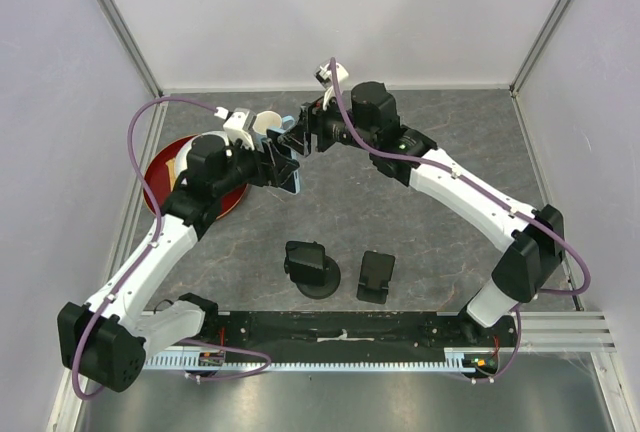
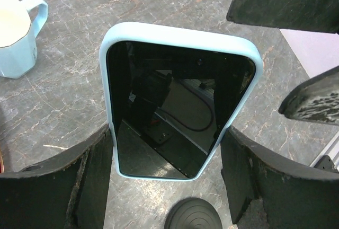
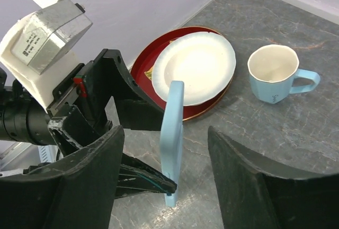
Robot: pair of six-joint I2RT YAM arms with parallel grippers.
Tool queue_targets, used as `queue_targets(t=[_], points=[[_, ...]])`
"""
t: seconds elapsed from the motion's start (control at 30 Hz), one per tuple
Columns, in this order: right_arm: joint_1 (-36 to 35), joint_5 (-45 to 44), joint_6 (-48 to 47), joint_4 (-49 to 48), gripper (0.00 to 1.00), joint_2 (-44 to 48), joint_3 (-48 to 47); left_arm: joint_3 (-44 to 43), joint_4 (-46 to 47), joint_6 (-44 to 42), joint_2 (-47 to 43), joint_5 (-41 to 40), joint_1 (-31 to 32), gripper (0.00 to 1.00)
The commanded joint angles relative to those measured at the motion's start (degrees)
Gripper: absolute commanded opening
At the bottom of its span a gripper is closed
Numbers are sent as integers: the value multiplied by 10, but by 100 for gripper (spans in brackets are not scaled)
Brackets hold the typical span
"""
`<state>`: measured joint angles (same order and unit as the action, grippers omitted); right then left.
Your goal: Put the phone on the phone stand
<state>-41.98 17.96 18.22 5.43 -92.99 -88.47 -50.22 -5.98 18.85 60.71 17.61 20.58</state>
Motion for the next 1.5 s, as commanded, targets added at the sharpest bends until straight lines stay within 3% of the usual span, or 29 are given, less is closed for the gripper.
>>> queue_targets(t=[0.0,0.1,0.2,0.47,0.77,0.83,0.97,1.07,1.13,1.17,1.27,1.47], points=[[-10,-24,-11,-17,63,-3,-11,-21,38,-31,-5,-14,5,2],[-14,-39,-13,1,50,-19,-28,-22,37,-34,-7,-20,6,2],[-15,-56,-13,8,46,-19,-27,-21,37,-35,-9,-22,7,2],[-20,-37,-4,6,46,-32,-26,-21,36,-36,-12,-24,9,2],[-31,-35,2,-9,37,-46,-24,-23,31,-38,-15,-31,14,2],[-30,-36,2,-12,31,-47,-24,-24,27,-39,-14,-31,16,2],[-32,-58,-1,-23,0,-42,-12,-25,27,-40,-14,-30,17,2],[-32,-92,-3,-49,0,-24,17,-31,20,-41,-11,-25,17,2],[-33,-114,-7,-80,0,-2,48,-34,15,-39,-9,-23,17,14],[-32,-128,-12,-89,0,8,60,-34,13,-37,-9,-23,17,31],[-31,-185,-26,-138,0,52,114,-33,13,-31,-11,-29,17,54],[-9,-294,-42,-186,0,132,193,-25,13,-26,-30,-63,17,62]])
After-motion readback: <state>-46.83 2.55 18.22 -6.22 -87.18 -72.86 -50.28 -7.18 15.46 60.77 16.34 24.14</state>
